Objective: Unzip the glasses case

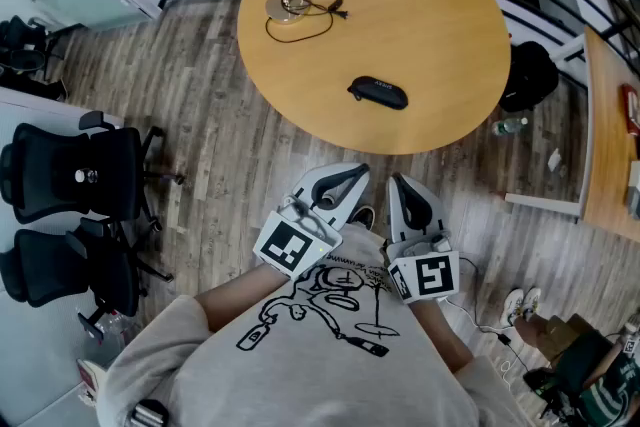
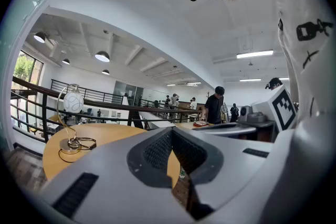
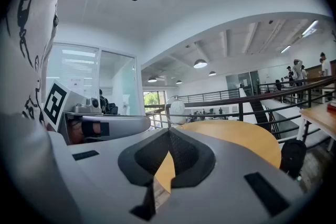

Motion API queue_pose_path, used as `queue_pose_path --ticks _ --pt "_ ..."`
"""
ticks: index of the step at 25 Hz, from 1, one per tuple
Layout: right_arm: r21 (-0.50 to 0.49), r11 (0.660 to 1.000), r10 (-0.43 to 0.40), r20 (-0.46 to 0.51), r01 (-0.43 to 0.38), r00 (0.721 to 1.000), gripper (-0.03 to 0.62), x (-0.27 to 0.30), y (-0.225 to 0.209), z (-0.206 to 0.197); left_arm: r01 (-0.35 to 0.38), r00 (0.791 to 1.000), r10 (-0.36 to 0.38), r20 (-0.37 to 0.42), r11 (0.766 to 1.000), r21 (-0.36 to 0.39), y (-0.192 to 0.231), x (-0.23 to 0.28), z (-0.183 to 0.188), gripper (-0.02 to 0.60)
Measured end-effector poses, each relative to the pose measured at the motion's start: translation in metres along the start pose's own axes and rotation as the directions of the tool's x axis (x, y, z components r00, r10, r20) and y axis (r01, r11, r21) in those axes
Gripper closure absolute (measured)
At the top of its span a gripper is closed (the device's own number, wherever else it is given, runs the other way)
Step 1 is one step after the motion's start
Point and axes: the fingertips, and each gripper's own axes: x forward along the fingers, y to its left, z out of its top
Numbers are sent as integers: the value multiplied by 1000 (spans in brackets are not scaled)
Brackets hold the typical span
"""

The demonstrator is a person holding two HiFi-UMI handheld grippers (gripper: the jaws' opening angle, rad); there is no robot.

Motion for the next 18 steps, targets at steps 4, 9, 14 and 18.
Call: queue_pose_path --ticks 4,9,14,18 --pt "2 1000 -2 7 2 1000 572 -2 1 1 1 1000 -1 2 1000 7 -2 -2 1 574" --pt "4 1000 6 4 -6 1000 572 -7 1 0 -2 1000 2 -1 1000 8 -8 -3 0 574" --pt "47 998 47 35 -48 998 572 -17 0 -1 -12 1000 12 -16 1000 6 -18 1 -5 574" --pt "66 996 52 47 -55 998 571 -34 -8 -4 -15 1000 15 -28 1000 4 -34 8 -10 574"
